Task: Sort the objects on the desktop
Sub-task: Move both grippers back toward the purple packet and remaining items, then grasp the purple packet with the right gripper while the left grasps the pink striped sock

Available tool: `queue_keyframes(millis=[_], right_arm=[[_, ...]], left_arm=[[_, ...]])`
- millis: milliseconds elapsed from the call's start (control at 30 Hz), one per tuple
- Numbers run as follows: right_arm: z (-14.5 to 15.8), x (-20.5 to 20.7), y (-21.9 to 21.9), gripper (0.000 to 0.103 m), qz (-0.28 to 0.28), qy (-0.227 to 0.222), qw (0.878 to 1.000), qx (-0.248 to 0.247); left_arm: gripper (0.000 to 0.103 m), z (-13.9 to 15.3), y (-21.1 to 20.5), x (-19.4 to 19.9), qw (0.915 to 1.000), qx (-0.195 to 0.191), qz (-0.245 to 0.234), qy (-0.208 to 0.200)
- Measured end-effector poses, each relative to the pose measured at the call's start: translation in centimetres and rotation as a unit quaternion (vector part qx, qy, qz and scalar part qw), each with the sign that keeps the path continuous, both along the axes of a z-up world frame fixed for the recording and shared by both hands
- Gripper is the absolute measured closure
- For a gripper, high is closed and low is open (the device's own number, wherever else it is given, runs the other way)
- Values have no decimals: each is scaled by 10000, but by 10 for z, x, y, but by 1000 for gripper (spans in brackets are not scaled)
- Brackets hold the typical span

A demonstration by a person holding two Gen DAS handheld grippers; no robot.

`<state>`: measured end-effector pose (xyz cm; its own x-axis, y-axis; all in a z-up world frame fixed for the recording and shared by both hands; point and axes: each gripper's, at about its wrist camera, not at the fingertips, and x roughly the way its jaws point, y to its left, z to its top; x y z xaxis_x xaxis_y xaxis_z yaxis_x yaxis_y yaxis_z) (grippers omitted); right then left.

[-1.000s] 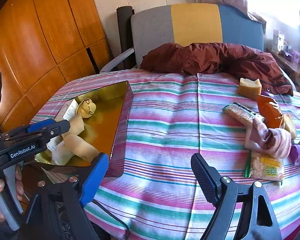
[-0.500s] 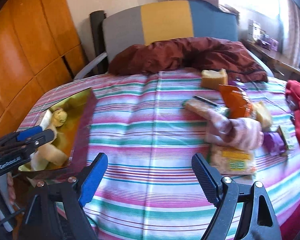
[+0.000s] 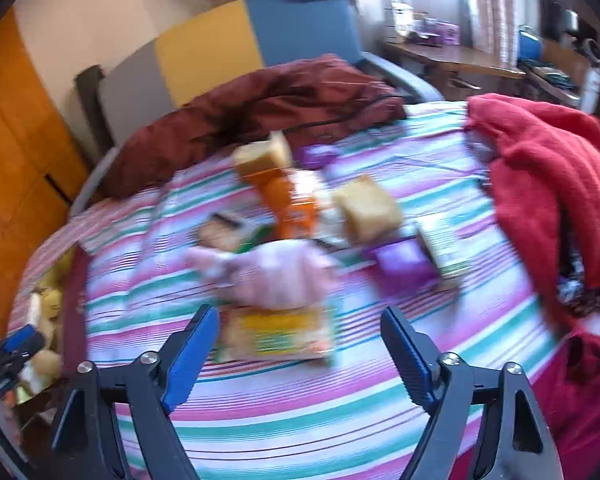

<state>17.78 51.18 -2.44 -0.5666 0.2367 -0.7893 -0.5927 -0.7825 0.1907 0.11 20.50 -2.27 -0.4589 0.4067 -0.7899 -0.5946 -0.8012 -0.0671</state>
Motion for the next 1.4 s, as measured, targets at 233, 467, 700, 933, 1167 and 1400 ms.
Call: queue_keyframes(millis=[233, 467, 700, 933, 1167, 1400], right_arm=[[-18, 1, 46, 47, 77, -509, 9984, 249], [-46, -22, 72, 47, 354, -663, 9968, 270], [-67, -39, 92, 47, 438, -887, 9945, 332], [-75, -47, 99, 47, 600, -1042, 9924, 262], [-82, -49, 95, 62, 711, -1296, 9885, 331], [-81, -49, 92, 63, 740, -1347, 9876, 315]], left_arm=[[45, -3, 18, 1, 9998, -48, -196, -46], [45, -7, 38, 6, 9990, -114, -400, -187], [45, -11, 67, 11, 9969, -108, -684, -380], [45, -13, 107, 17, 9921, 66, -1050, -679], [45, -14, 155, 25, 9843, 187, -1494, -924], [36, -29, 206, 32, 9769, 247, -1639, -1350]])
